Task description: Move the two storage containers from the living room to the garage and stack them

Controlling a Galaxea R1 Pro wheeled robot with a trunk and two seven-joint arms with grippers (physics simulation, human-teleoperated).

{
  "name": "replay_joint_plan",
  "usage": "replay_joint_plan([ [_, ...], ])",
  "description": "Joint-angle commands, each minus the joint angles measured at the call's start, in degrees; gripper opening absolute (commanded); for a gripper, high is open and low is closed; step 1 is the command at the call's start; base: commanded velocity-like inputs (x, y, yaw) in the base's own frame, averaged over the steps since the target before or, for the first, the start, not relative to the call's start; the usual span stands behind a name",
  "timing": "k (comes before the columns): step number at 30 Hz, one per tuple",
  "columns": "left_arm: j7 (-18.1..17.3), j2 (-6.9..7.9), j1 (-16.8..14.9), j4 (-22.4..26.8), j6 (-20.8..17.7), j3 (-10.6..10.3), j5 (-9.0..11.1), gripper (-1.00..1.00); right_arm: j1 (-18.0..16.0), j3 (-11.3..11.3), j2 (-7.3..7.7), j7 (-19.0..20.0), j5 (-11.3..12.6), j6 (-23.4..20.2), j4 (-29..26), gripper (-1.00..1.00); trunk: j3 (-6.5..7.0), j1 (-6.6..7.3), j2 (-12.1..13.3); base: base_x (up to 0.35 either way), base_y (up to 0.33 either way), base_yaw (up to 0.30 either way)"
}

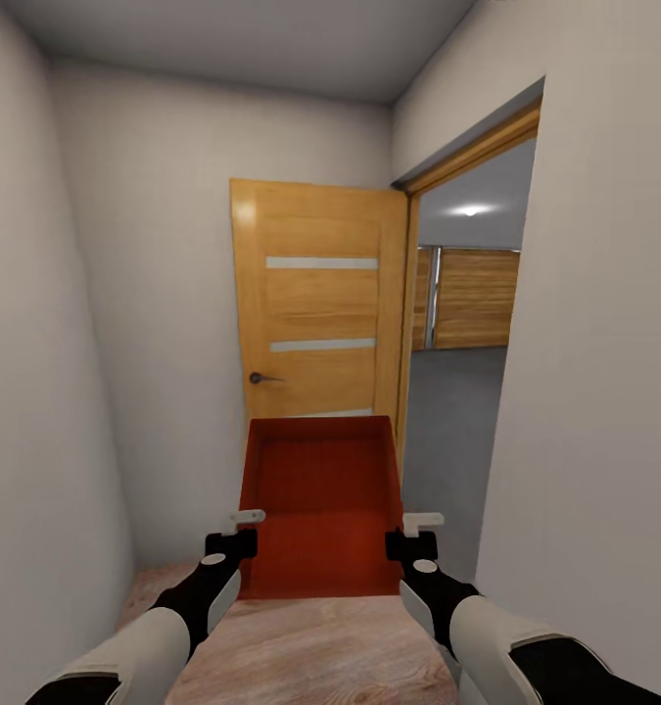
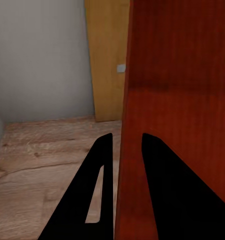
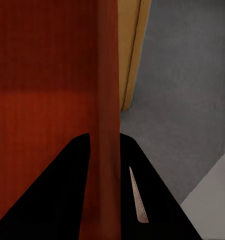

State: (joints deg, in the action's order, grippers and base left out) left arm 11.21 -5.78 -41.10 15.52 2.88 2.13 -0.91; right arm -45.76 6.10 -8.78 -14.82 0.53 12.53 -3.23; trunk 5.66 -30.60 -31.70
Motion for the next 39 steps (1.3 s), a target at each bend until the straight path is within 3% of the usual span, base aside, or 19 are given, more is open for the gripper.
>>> replay_joint_plan([
  [1, 0.74, 3.86, -0.04, -0.05, 0.20, 1.64, -0.41, -1.00, -0.03, -0.83, 0.21, -0.30, 0.22, 0.31, -0.02, -1.00, -0.01, -0.02, -0.04, 0.050, 0.034, -0.283],
  [39, 0.49, 3.94, -0.04, -0.23, 0.11, 1.66, -0.35, -1.00, -0.03, -0.83, 0.17, -0.30, 0.26, 0.30, -0.02, -1.00, -0.01, -0.02, -0.04, 0.194, 0.245, -0.283],
])
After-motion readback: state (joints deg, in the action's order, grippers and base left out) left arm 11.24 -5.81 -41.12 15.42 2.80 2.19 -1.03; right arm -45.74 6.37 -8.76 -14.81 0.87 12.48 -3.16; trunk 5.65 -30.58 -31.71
